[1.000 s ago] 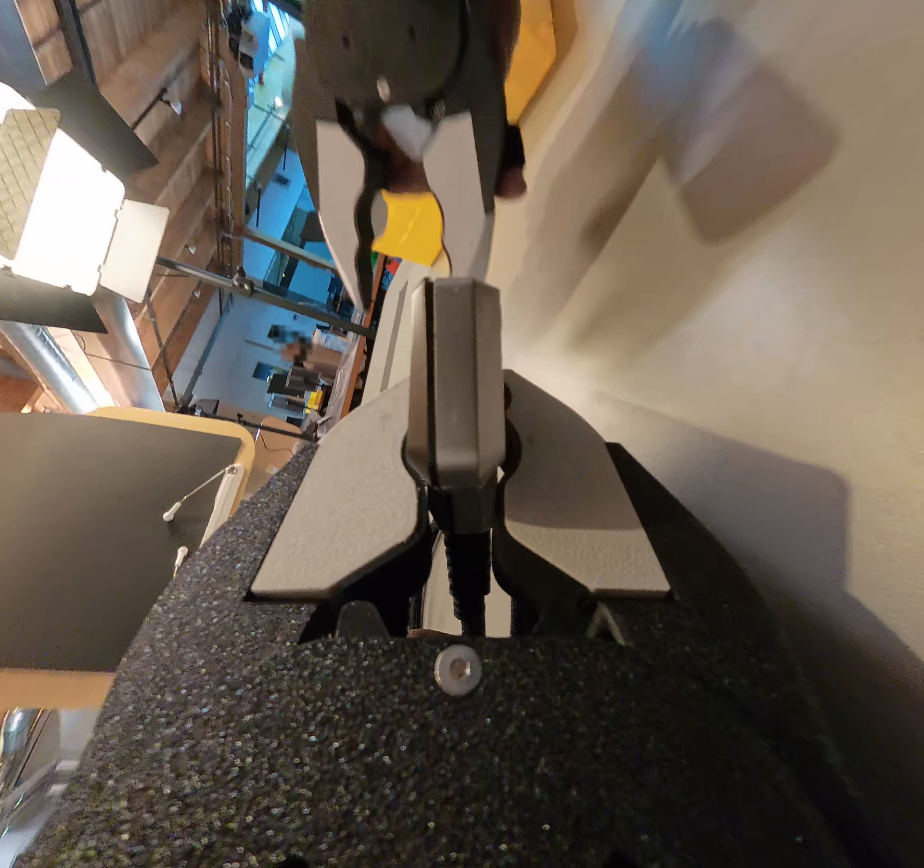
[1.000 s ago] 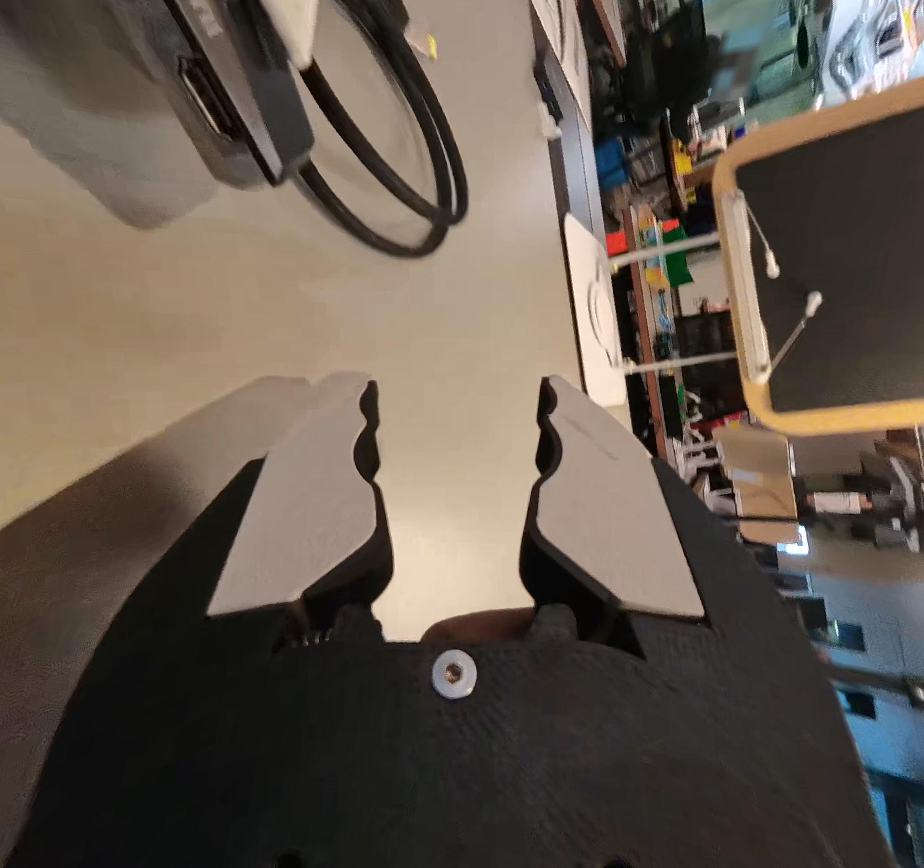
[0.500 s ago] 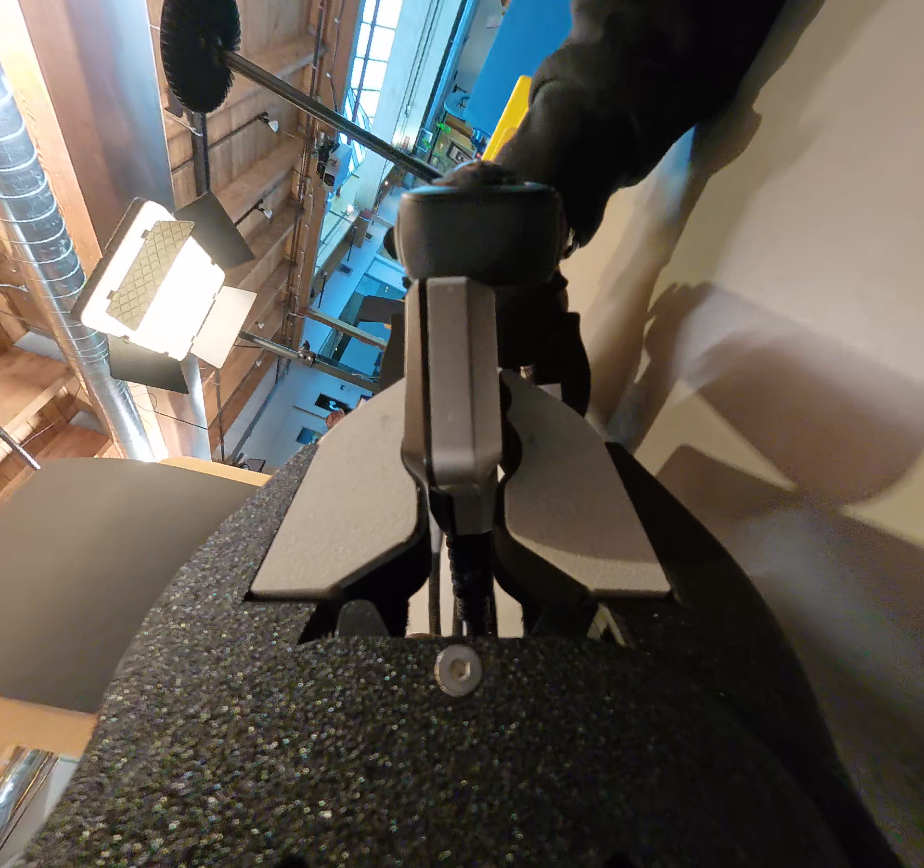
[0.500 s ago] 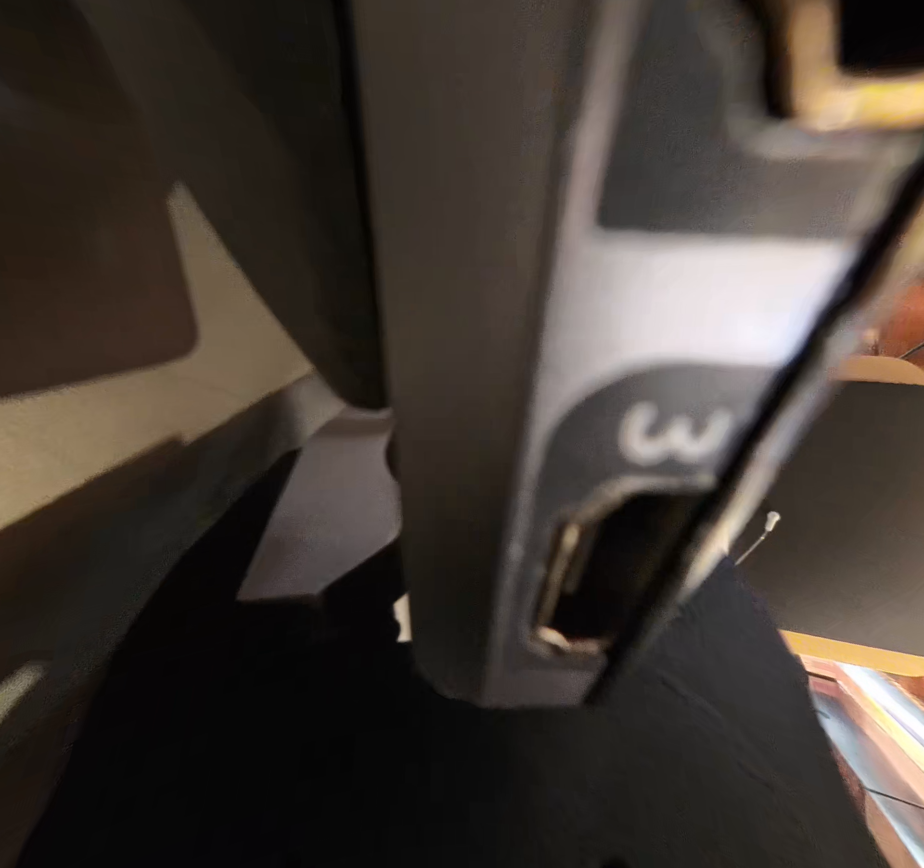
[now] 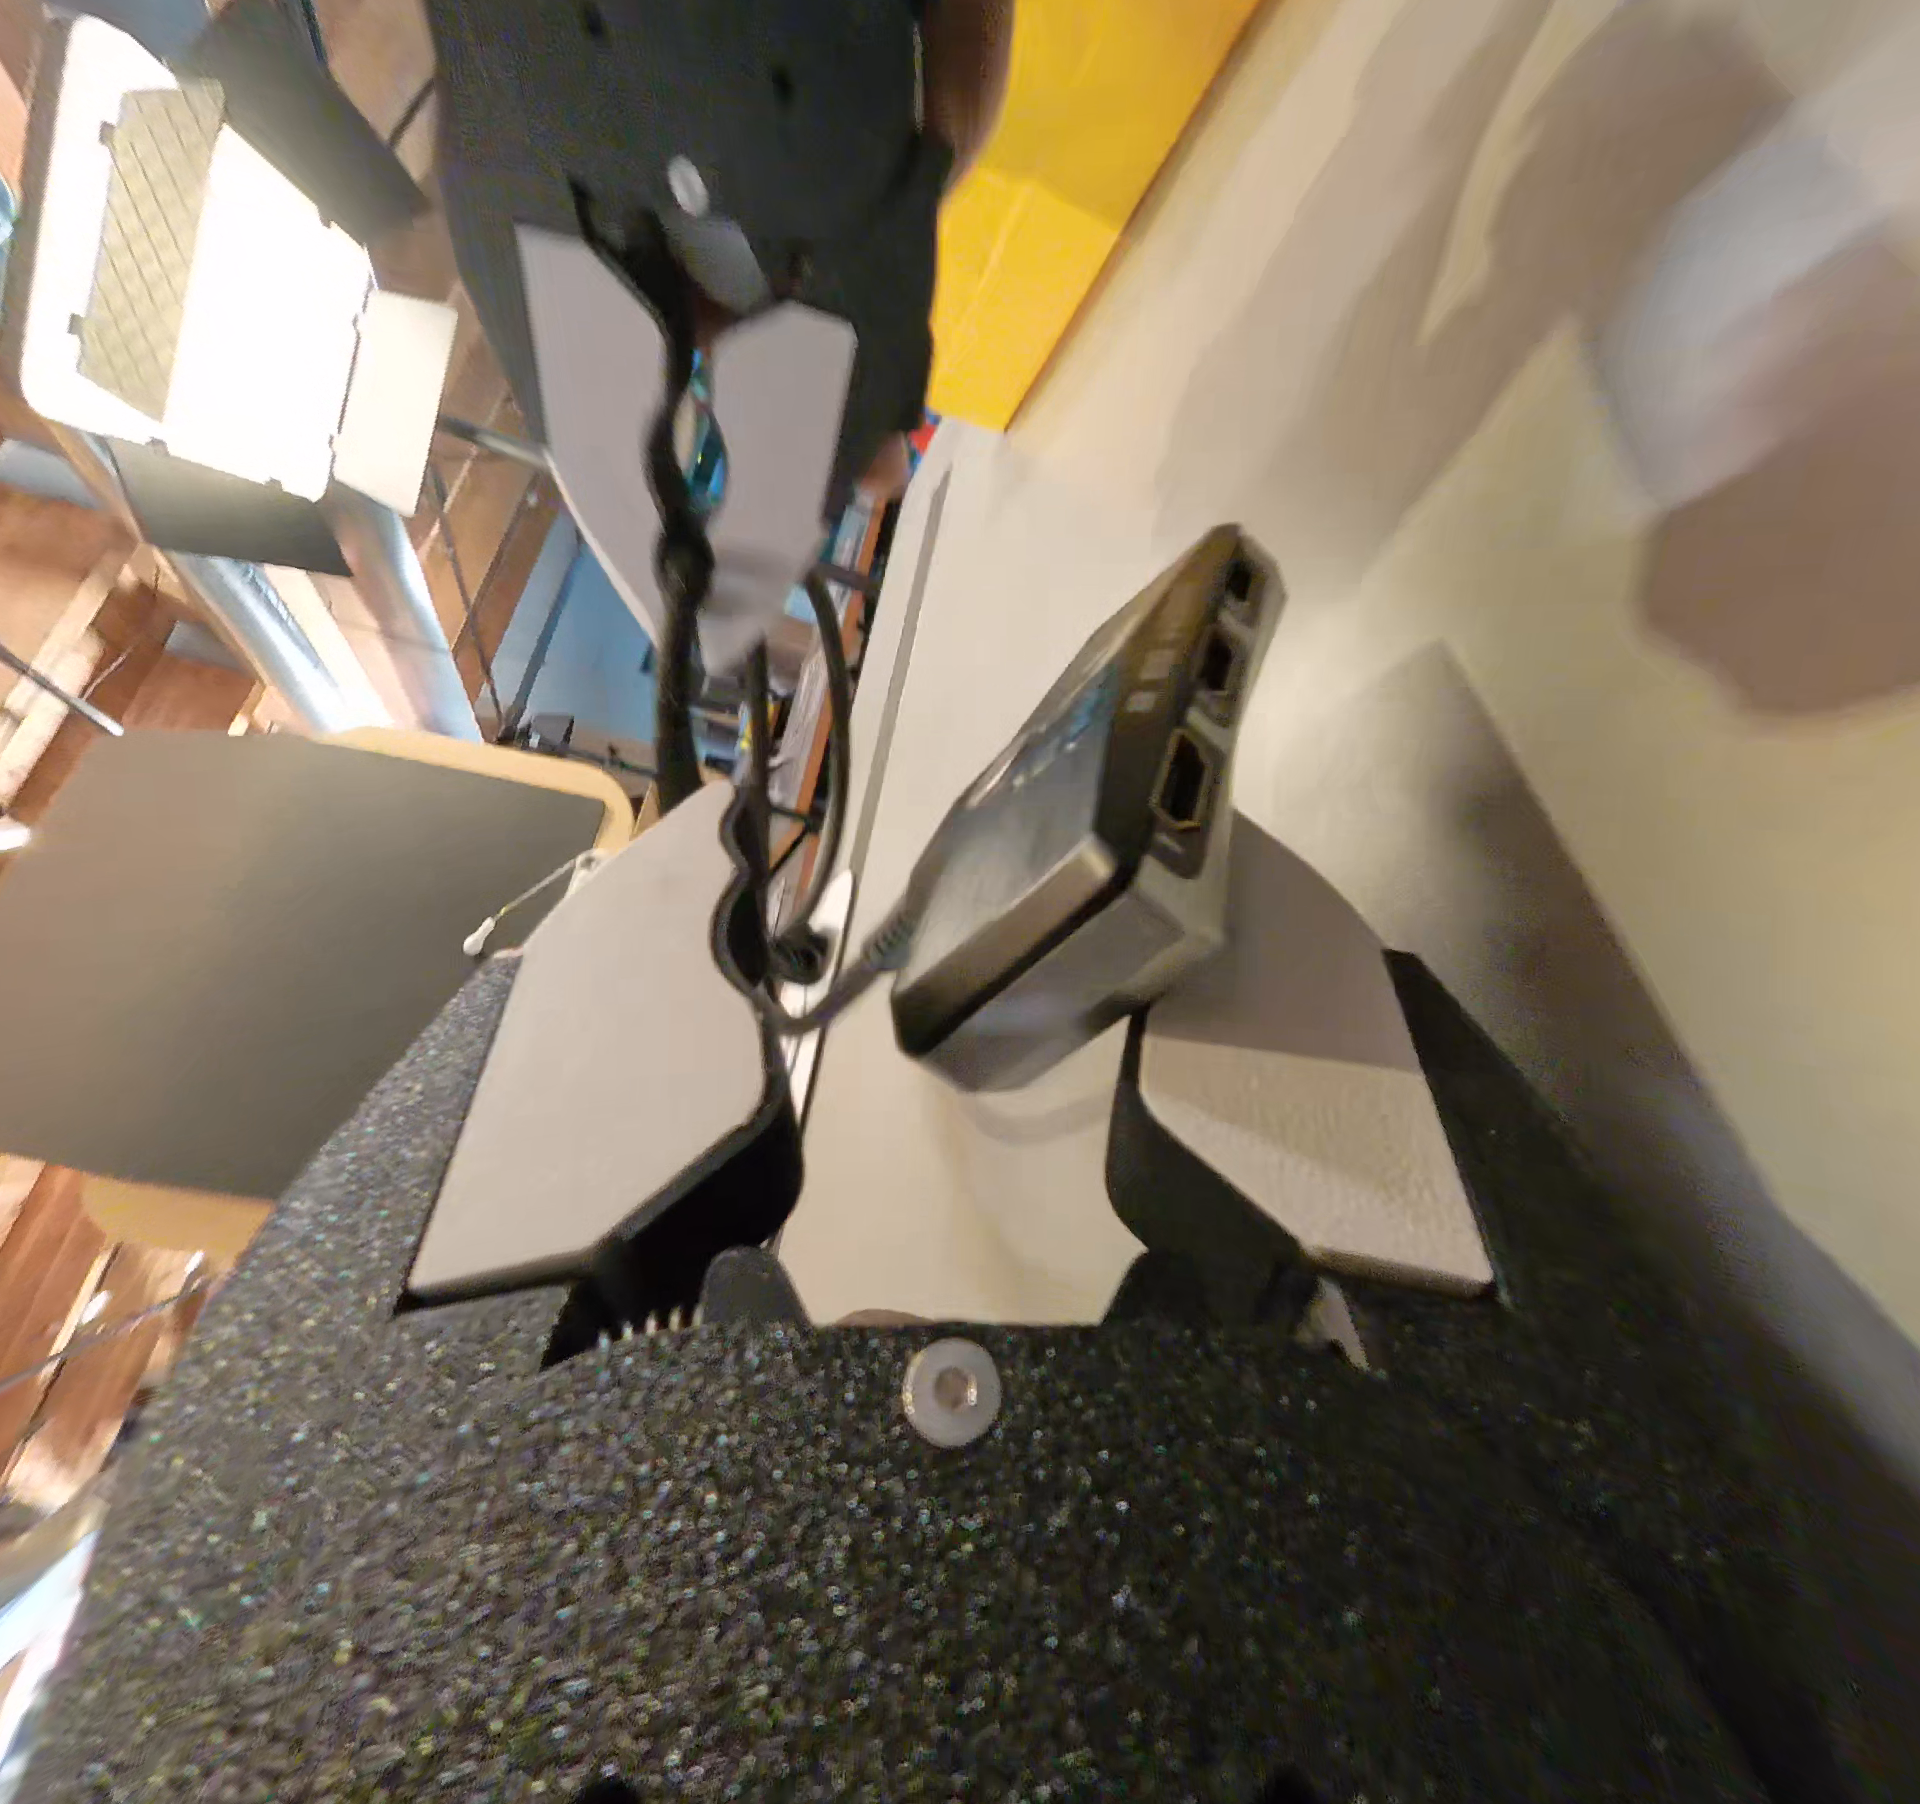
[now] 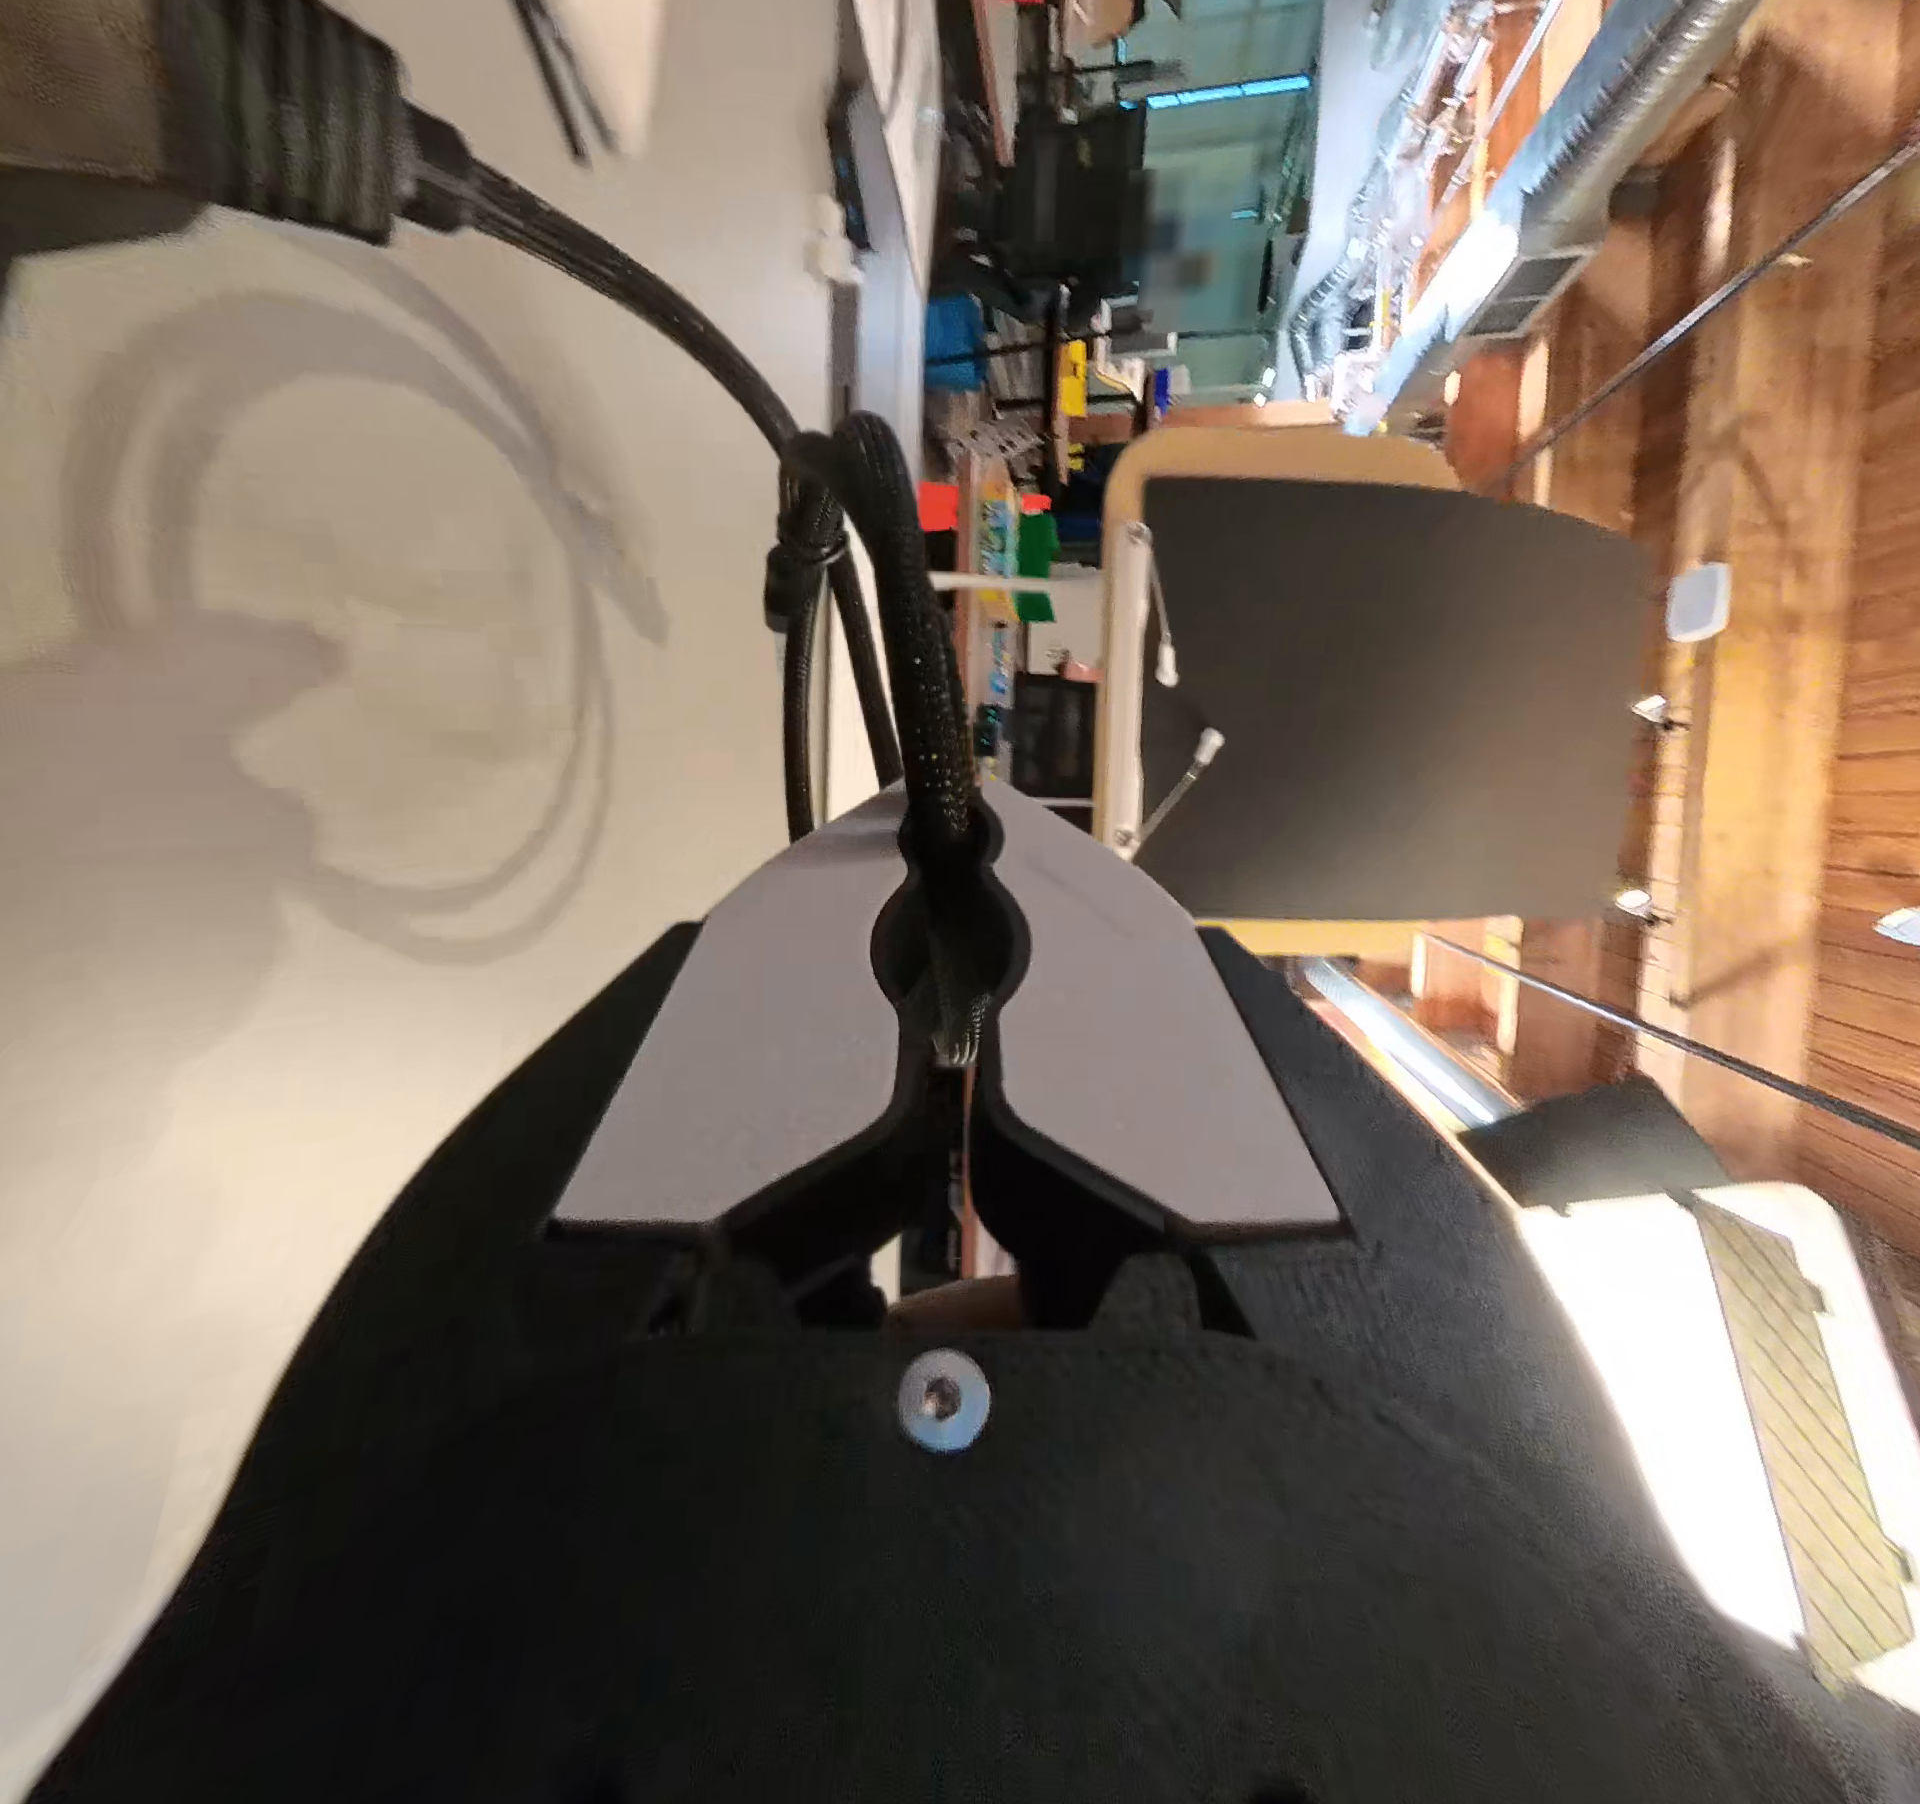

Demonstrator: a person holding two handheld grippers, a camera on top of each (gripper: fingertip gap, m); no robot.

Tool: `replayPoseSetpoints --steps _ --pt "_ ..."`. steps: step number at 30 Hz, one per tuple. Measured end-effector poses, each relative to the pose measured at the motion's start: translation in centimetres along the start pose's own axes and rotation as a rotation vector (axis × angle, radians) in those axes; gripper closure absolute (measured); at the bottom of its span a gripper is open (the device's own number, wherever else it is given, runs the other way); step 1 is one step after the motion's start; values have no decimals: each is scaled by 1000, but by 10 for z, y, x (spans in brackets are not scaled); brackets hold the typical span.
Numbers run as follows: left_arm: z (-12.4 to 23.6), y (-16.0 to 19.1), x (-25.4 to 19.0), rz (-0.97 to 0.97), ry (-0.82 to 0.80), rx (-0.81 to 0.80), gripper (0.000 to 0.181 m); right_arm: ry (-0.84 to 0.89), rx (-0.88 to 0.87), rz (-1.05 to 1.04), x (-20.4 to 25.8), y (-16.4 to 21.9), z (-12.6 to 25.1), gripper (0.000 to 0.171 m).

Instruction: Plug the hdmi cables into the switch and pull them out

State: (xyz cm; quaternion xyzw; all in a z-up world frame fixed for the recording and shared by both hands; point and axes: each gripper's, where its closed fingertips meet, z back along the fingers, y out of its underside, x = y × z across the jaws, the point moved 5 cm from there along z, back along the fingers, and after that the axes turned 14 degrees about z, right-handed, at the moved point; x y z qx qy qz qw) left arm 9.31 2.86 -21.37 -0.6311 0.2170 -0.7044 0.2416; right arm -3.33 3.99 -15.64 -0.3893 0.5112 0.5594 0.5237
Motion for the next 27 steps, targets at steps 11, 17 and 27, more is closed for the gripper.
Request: replayPoseSetpoints --steps 11,17,27 --pt "-4 23 24 185 -113 122 109 167 244 28 -84 94 59 168" --pt "-4 31 26 276 -87 148 120 252 462 35 -128 182 104 169" --pt "-6 32 20 270 -60 166 124 345 848 -82 -146 317 162 167"
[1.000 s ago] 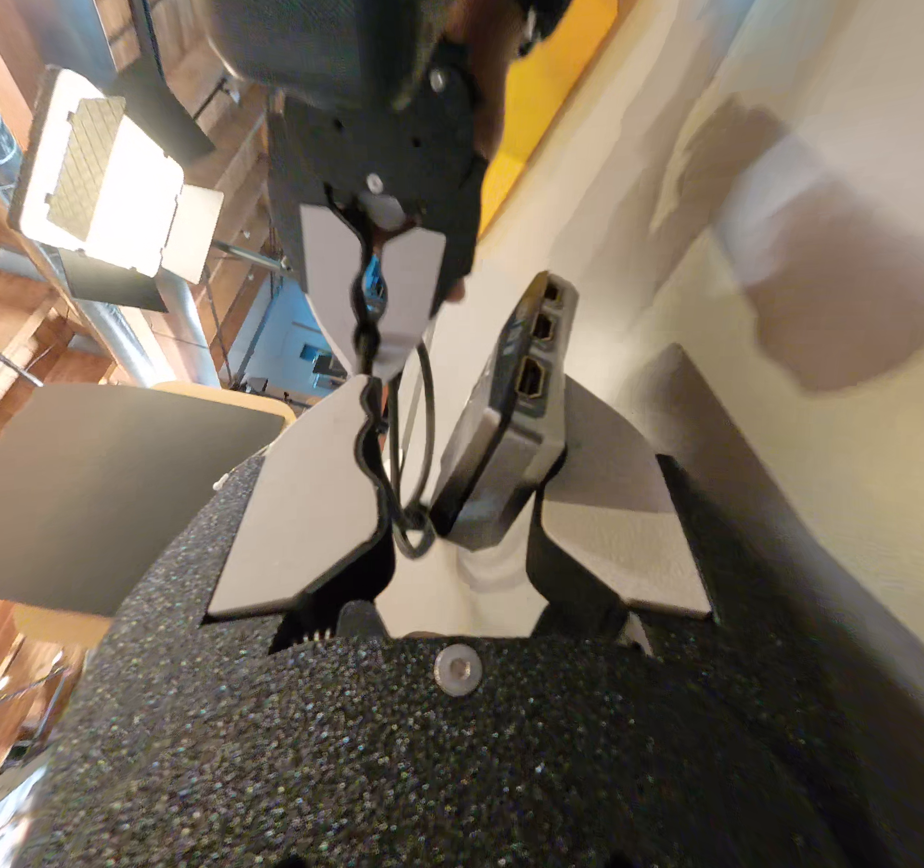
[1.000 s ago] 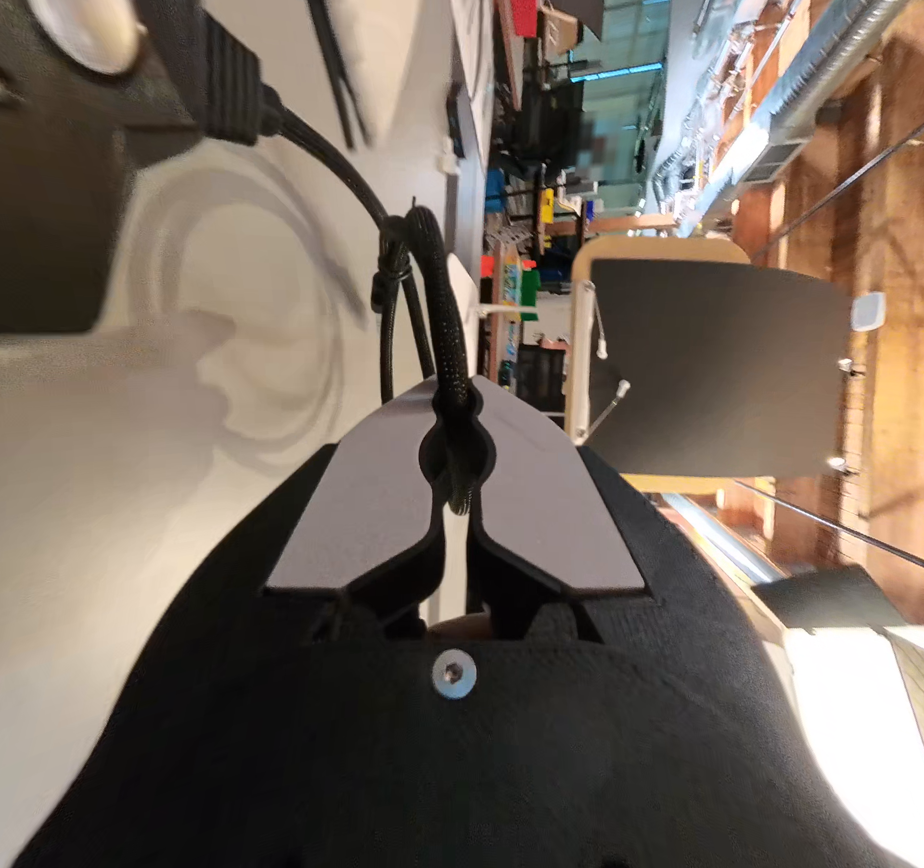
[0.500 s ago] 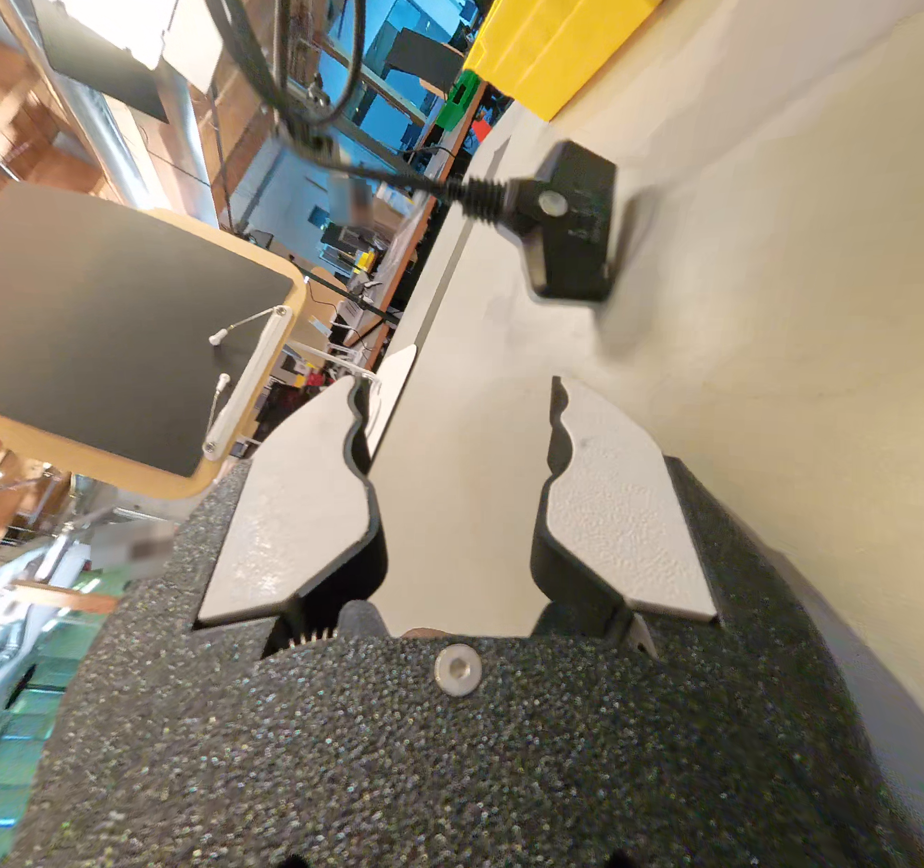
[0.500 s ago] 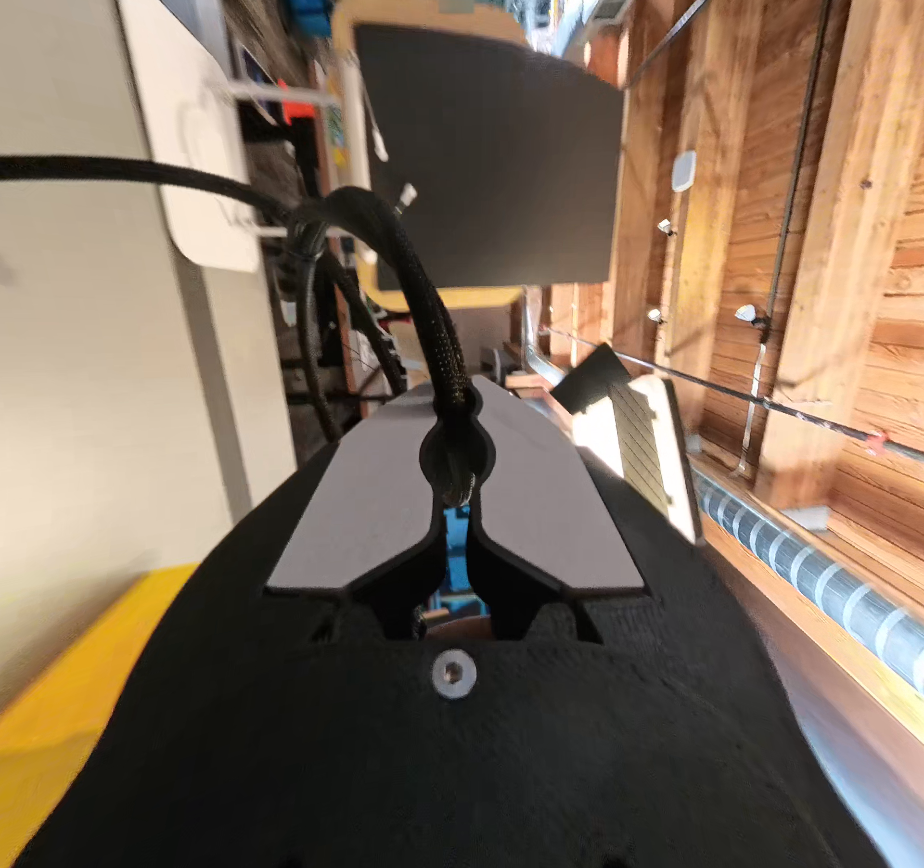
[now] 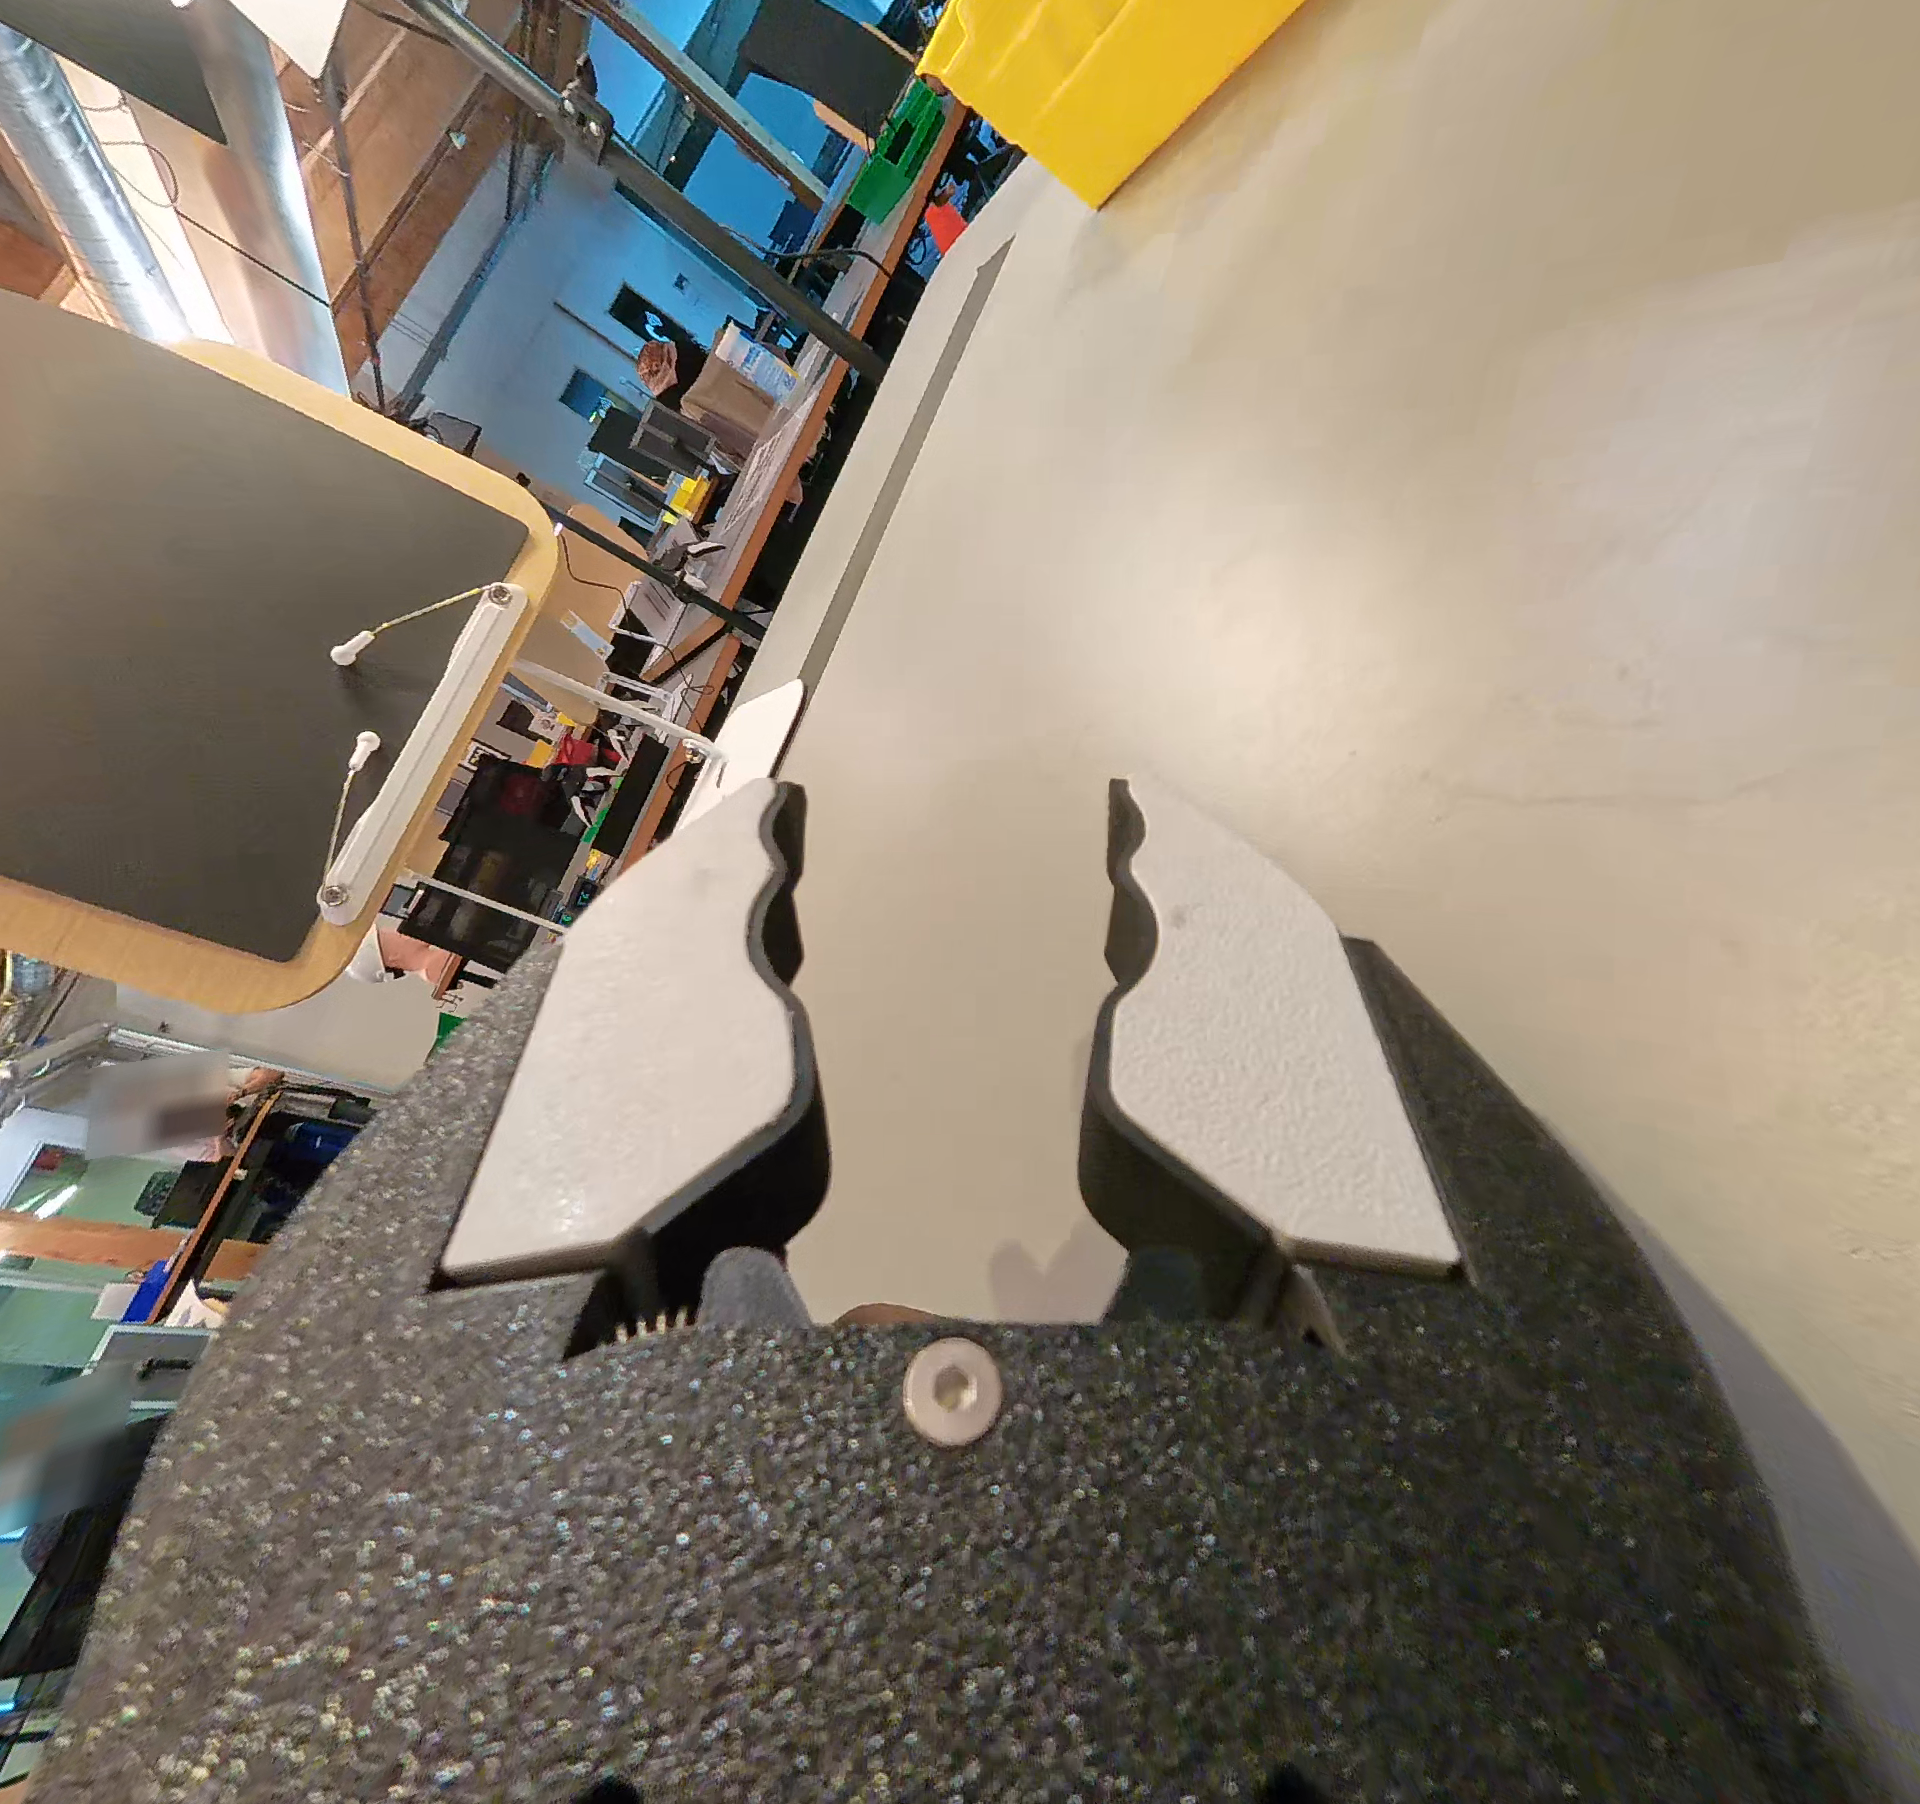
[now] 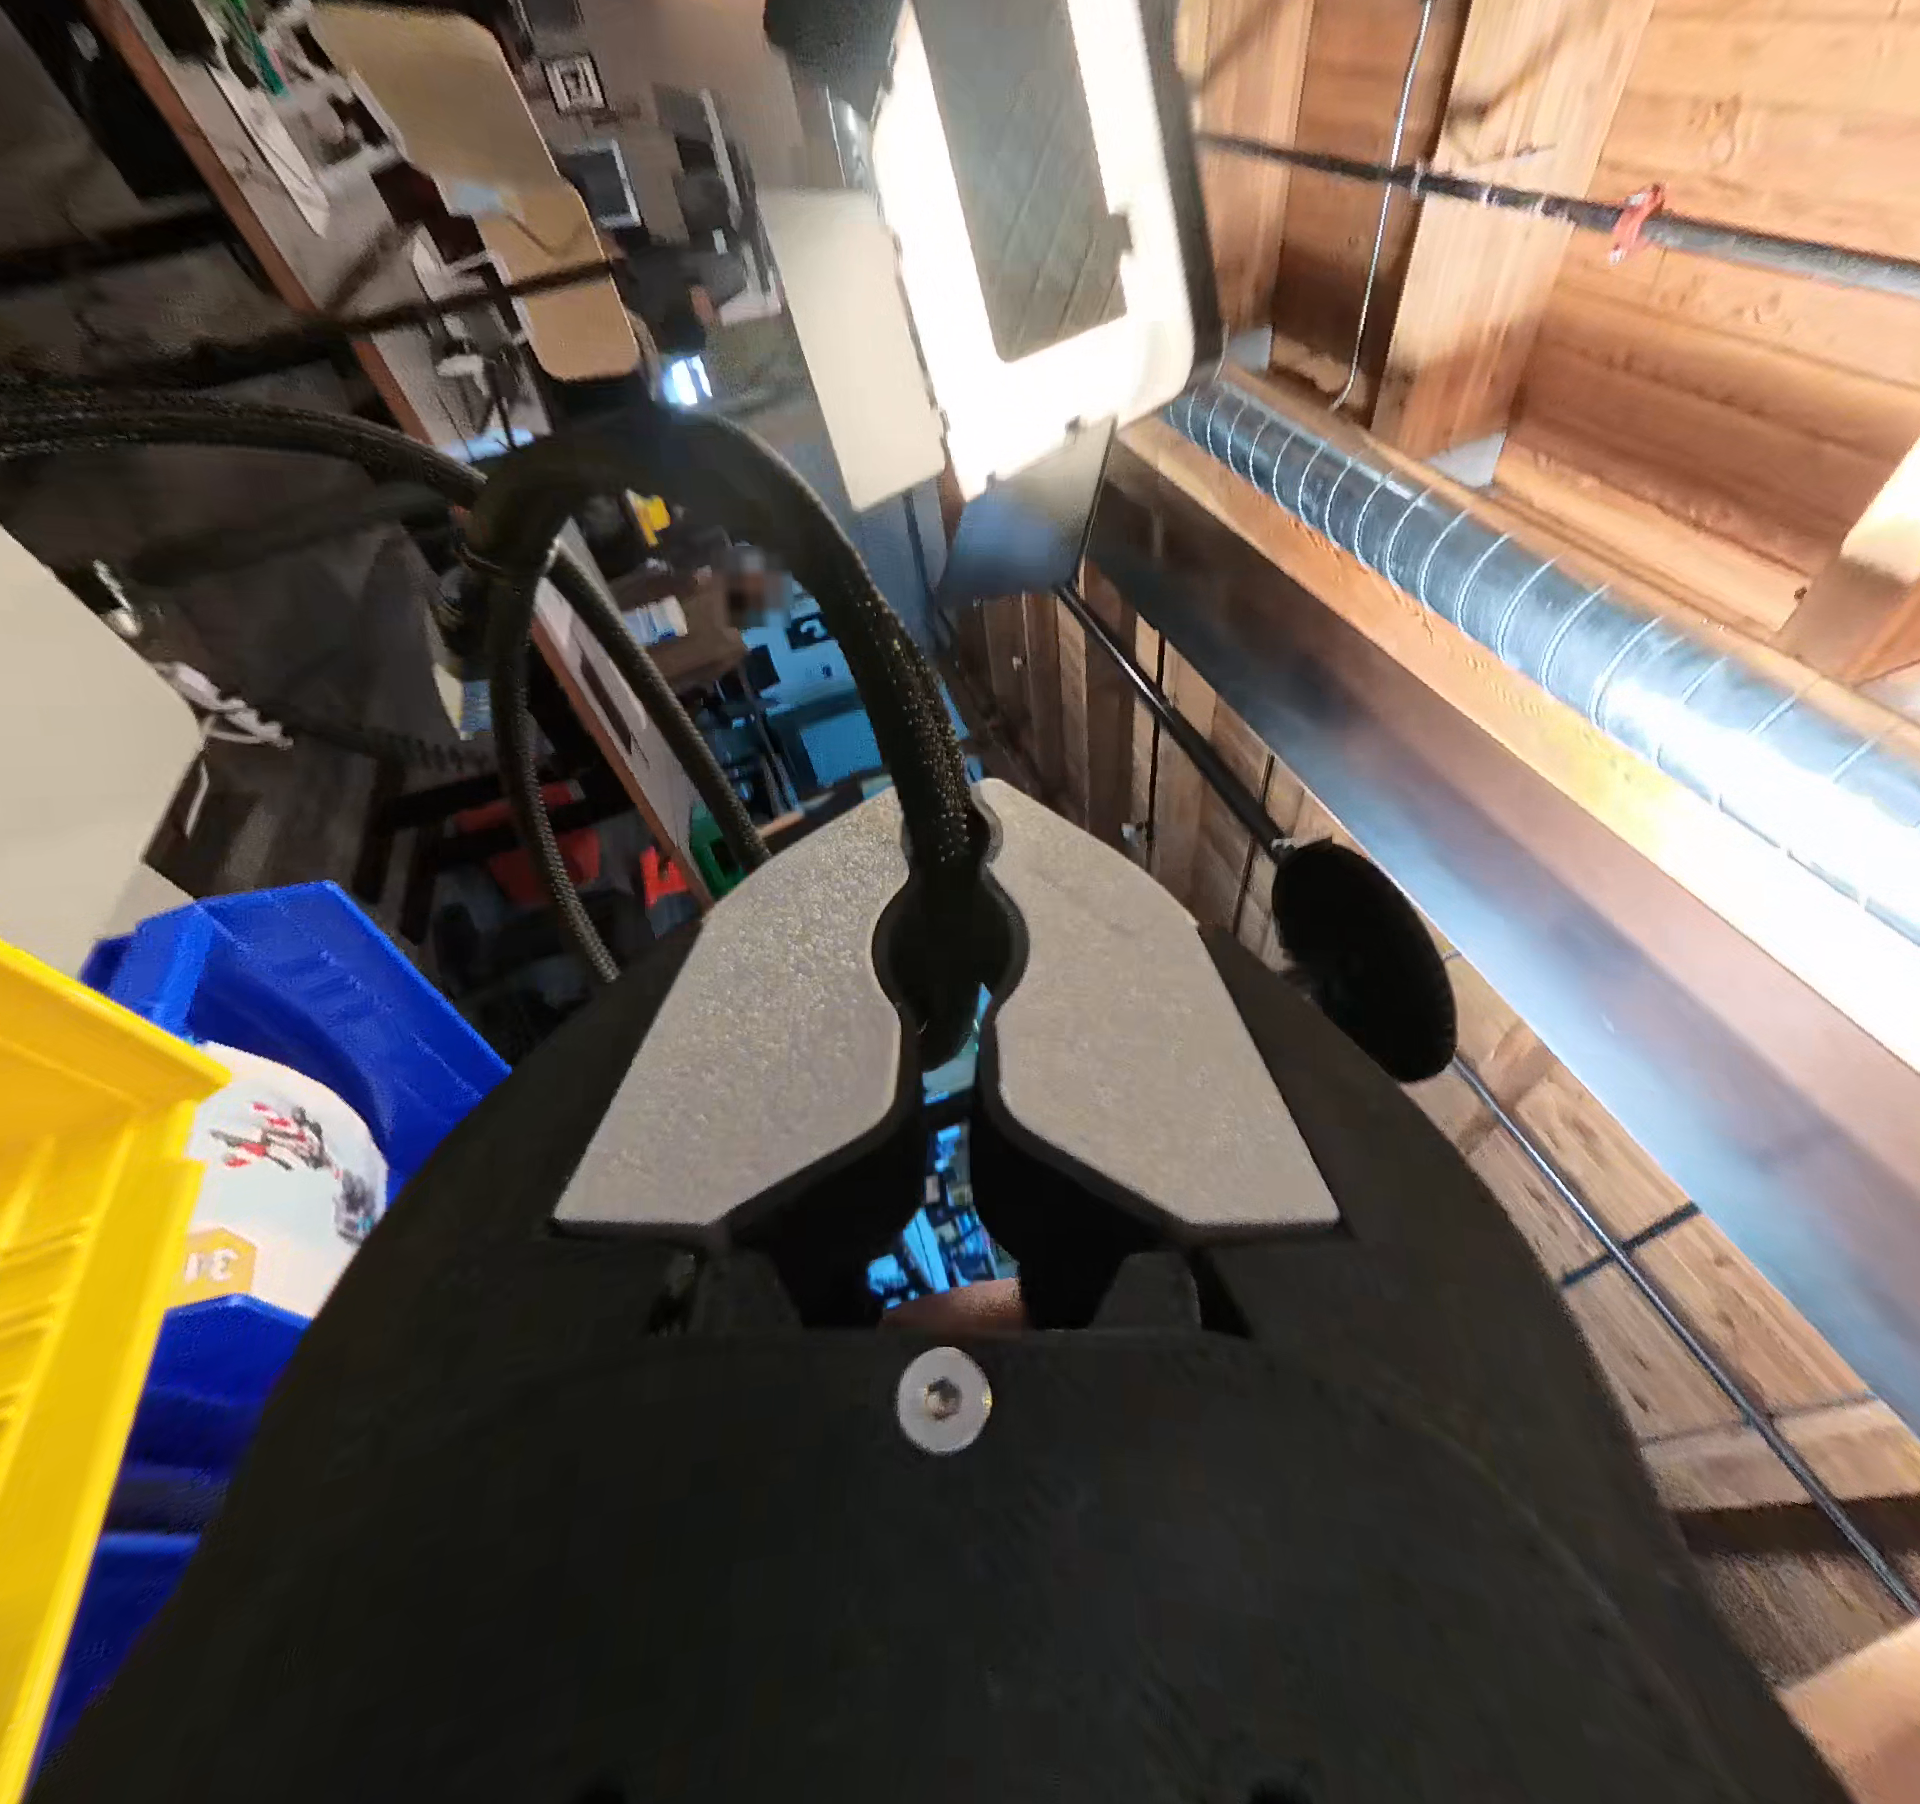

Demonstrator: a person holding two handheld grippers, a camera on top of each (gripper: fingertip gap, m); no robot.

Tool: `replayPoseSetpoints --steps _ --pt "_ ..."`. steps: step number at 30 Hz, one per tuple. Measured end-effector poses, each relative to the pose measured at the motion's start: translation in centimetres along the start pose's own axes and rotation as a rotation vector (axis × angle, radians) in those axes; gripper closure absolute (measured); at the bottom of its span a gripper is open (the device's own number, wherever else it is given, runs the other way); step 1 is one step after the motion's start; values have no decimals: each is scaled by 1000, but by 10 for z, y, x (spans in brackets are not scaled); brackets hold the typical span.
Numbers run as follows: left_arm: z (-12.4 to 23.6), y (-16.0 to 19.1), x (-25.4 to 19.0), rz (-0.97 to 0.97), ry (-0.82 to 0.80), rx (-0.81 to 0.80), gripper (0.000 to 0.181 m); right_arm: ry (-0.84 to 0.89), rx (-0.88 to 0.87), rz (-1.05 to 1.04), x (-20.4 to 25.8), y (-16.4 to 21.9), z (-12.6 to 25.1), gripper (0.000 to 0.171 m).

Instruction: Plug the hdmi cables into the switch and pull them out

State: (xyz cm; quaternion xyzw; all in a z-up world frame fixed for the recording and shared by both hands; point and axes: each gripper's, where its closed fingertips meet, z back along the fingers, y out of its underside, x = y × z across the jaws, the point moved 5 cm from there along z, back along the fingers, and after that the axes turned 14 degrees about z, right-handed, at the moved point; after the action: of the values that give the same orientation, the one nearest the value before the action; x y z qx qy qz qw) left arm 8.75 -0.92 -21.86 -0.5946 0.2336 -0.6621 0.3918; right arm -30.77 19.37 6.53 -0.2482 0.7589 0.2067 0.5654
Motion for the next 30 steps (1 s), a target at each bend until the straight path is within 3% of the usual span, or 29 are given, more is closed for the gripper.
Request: replayPoseSetpoints --steps 7,18,27,30 --pt "-1 2 -1 -4 5 10 126 -101 91 119 60 32 -24 167" --pt "-2 5 -3 1 21 25 128 -705 122 81 187 32 -11 167" --pt "-2 5 -3 -3 23 27 129 -530 336 193 179 57 -34 168" --pt "-1 5 -3 2 26 25 130 -541 337 247 187 55 -34 168"
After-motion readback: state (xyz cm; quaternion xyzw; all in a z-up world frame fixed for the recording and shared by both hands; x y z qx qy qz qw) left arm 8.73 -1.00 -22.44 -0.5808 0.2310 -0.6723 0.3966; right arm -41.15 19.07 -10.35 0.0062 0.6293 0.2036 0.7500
